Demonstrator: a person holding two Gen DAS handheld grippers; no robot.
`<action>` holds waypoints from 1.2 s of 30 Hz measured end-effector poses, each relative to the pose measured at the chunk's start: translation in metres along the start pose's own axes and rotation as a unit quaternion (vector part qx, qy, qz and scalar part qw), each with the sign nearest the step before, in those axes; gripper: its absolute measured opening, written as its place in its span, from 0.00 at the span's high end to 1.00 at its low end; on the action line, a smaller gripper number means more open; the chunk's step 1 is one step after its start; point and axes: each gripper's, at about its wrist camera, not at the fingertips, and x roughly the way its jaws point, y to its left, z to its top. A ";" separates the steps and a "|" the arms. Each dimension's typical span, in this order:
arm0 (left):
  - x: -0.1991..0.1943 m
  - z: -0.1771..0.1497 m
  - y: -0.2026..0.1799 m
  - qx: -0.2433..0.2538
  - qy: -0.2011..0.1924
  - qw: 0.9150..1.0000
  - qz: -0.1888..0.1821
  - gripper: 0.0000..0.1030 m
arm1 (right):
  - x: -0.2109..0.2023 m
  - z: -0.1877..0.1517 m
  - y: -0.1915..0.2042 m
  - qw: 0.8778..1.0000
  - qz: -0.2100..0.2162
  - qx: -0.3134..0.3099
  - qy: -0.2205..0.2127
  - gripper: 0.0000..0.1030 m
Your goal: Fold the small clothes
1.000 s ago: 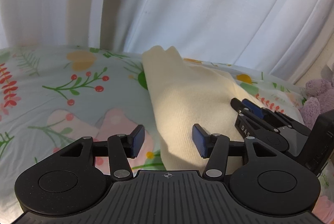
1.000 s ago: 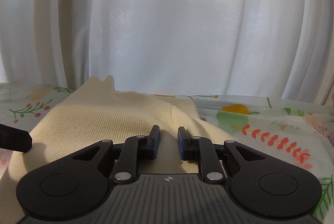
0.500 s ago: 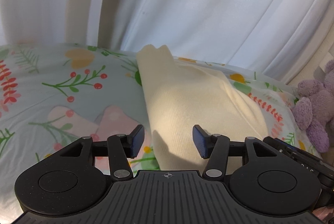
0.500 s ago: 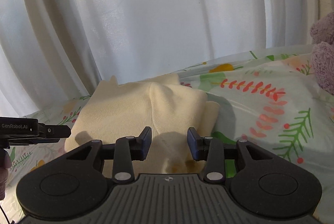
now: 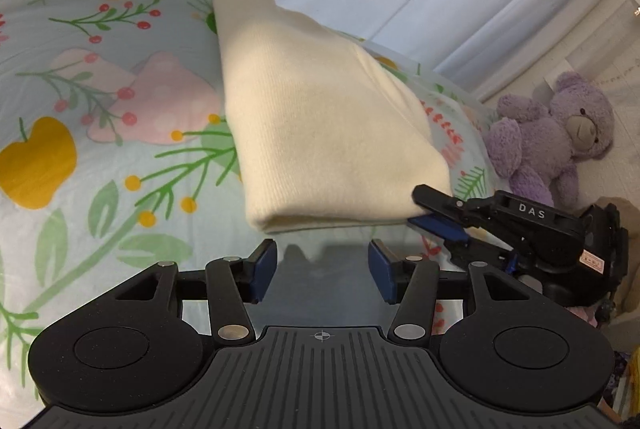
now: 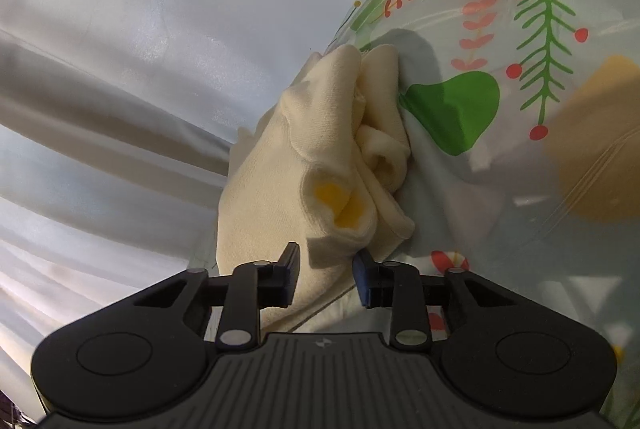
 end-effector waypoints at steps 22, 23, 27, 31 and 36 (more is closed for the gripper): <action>0.025 0.005 0.011 -0.084 -0.057 0.995 -0.008 0.56 | 0.023 0.009 0.020 0.998 -0.041 -0.033 -0.038 0.91; 0.024 0.005 0.012 -0.083 -0.056 0.995 -0.005 0.57 | 0.017 0.006 0.028 0.996 -0.044 -0.058 -0.051 0.91; 0.018 0.006 0.019 -0.084 -0.050 0.995 -0.005 0.57 | -0.008 -0.001 0.052 0.983 -0.041 -0.142 -0.105 0.93; 0.020 0.005 0.026 -0.095 -0.039 0.995 0.005 0.64 | 0.008 -0.004 0.041 0.968 -0.139 -0.185 -0.097 0.93; 0.010 0.007 0.031 -0.086 -0.020 0.996 0.005 0.63 | 0.009 -0.004 0.034 0.969 -0.144 -0.187 -0.072 0.92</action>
